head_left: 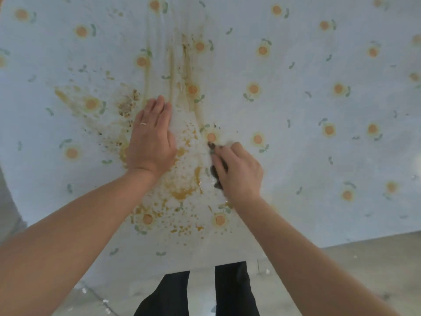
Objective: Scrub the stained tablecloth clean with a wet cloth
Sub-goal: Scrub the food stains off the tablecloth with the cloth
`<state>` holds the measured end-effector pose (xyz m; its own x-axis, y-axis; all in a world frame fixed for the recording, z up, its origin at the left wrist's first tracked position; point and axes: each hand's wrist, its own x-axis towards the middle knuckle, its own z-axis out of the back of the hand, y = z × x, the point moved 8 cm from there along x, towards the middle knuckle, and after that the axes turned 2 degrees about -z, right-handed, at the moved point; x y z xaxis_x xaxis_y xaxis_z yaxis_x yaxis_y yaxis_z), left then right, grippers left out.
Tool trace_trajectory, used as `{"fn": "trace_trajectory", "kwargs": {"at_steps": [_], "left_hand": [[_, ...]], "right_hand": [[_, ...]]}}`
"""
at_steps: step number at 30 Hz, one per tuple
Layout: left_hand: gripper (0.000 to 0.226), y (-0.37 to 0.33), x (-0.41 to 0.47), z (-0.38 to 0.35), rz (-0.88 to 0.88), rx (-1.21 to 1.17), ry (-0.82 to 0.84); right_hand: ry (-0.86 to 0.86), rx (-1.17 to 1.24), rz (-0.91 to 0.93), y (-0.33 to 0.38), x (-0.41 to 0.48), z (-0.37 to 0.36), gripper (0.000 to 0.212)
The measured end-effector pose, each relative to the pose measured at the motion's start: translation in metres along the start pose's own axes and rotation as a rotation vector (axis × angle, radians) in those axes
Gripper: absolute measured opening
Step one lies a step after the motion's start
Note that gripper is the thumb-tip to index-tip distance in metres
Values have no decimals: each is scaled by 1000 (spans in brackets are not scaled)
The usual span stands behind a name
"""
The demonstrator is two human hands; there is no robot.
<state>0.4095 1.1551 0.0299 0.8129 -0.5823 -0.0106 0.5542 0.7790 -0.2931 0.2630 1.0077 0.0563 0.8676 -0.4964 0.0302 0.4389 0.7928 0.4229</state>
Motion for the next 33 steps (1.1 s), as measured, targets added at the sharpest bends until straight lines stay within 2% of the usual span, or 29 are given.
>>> {"fn": "trace_trajectory", "kwargs": {"at_steps": [3,5,6,9,12,13,16,19,20,22,26,29,33], "left_hand": [[64,0,0,1,-13,26,-13],[63,1,1,0,-22,34,-17],[62,0,2,-1,-25,32,-19],[60,2,1,-2,-17,39,-11],[59,1,-1,-2,-13,51,-6],[60,1,0,-2,-12,45,-5],[61,-1,-1,1,-10,35,-12],[59,-2,-2,1,-4,31,-2],[59,-3,-2,2,2,26,-3],[59,-2,-1,2,4,26,-14],[59,-1,-2,1,3,32,-19],[59,-1,-3,2,1,25,-27],[57,-3,-2,3,5,29,-27]], "right_hand": [[92,17,238,19,-54,-4,17],[75,-44,263,1,-47,8,14],[36,-87,198,-17,-33,17,13],[-75,-137,-173,-78,27,43,19],[-143,-121,-321,-82,42,38,22],[-132,-100,-300,-68,30,29,21],[7,-9,-79,-15,-23,4,18],[127,26,135,-8,-27,5,15],[167,26,144,-14,-14,8,14],[178,-4,45,-37,20,16,18],[85,-17,-231,-71,55,30,28],[112,-9,-334,-64,8,23,28],[162,-10,-310,-50,-49,15,27]]}}
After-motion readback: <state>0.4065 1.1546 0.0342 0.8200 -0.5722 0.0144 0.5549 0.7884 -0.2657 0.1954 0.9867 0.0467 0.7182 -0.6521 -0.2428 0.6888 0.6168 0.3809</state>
